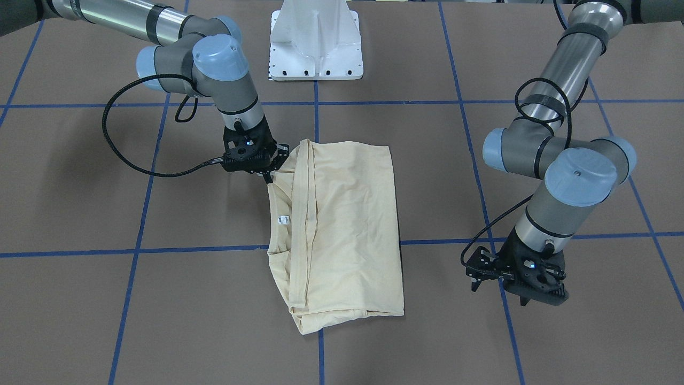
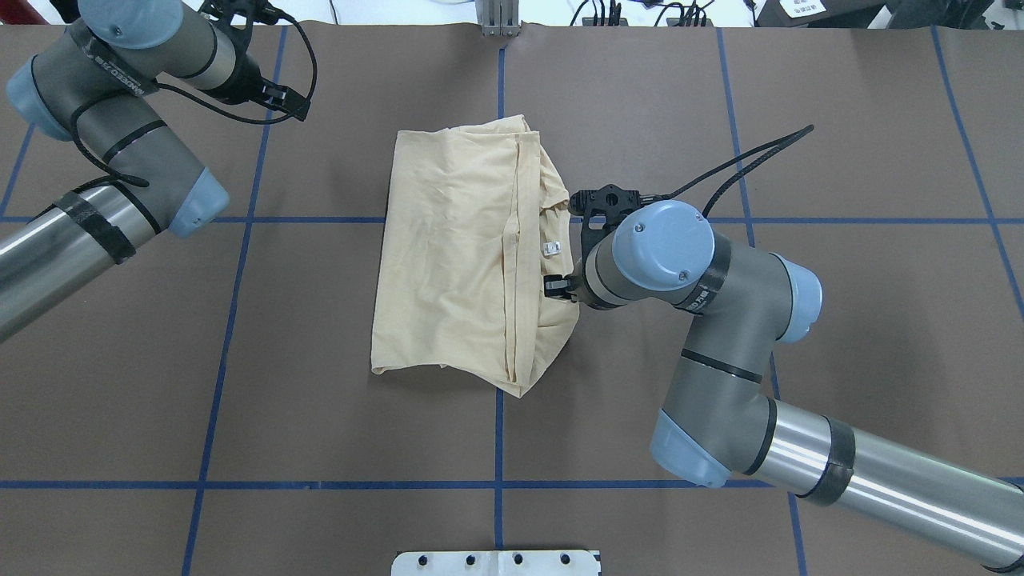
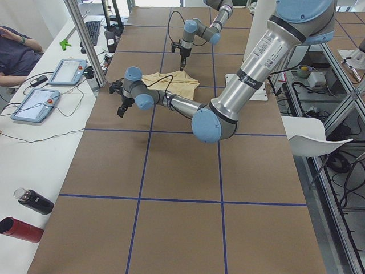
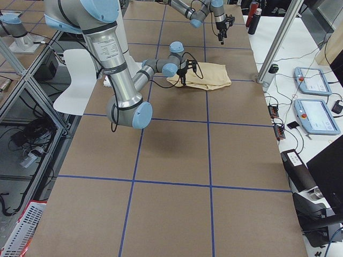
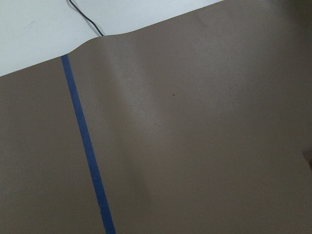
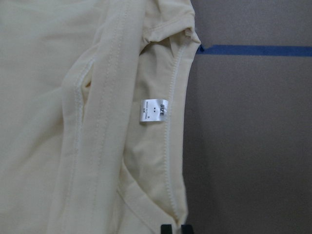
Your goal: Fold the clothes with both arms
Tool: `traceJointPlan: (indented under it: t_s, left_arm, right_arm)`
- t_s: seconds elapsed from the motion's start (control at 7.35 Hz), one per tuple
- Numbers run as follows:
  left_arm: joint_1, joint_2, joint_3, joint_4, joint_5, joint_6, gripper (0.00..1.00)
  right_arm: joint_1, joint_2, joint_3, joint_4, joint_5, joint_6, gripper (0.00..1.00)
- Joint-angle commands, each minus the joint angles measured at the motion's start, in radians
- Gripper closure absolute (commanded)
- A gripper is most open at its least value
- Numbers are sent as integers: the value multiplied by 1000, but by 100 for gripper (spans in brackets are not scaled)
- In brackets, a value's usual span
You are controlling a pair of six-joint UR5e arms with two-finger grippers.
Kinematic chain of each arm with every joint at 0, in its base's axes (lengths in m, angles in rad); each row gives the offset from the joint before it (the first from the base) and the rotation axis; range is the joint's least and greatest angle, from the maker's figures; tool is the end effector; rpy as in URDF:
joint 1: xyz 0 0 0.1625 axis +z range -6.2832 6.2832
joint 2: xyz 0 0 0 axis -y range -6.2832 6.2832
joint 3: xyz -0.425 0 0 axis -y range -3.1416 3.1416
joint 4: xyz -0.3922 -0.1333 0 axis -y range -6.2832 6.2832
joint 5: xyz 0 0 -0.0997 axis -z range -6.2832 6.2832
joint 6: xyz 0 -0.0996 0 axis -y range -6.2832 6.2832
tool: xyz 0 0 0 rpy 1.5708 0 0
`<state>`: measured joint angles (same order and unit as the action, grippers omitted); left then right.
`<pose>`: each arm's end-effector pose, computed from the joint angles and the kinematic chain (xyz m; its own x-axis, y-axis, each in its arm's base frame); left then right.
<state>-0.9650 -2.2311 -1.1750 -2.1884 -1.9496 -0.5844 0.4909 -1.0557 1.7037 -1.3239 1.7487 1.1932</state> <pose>0.3615 -0.6912 0.3775 0.7011 0.3488 -0.6220 0.0299 0.8571 0.5143 -0.5283 -0.4136 0.2792 0.6390 -0.0699 0.7660 -0.1147 0.9761 0.1847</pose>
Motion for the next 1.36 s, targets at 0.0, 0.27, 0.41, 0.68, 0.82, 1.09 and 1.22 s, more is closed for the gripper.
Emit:
traceJointPlan:
  t_s: [0.0,0.27,0.41,0.68,0.82,1.09,1.22]
  left_arm:
    - [0,-1,0,-2,0,0,0]
    - [0,-1,-2,-4,-2,0,0]
    - [0,-1,-6,-4,-2,0,0]
    - [0,-1,-8,-4,-2,0,0]
    - [0,-1,-8,-4,-2,0,0]
    - [2,-1,-8,-4,-2,0,0]
    - [6,1,-8,-4,-2,0,0]
  right_arm:
    - [15,25,-4,-42,-12,-1,1]
    - [37,211,-130,-188,-15,2,1]
    - [38,280,-236,-187,-18,0,1]
    - [49,363,-361,-189,-24,-9,1]
    - [49,394,-410,-190,-40,-32,1]
    - [48,402,-429,-225,-41,-72,1]
    - [48,419,-427,-282,-41,-104,1]
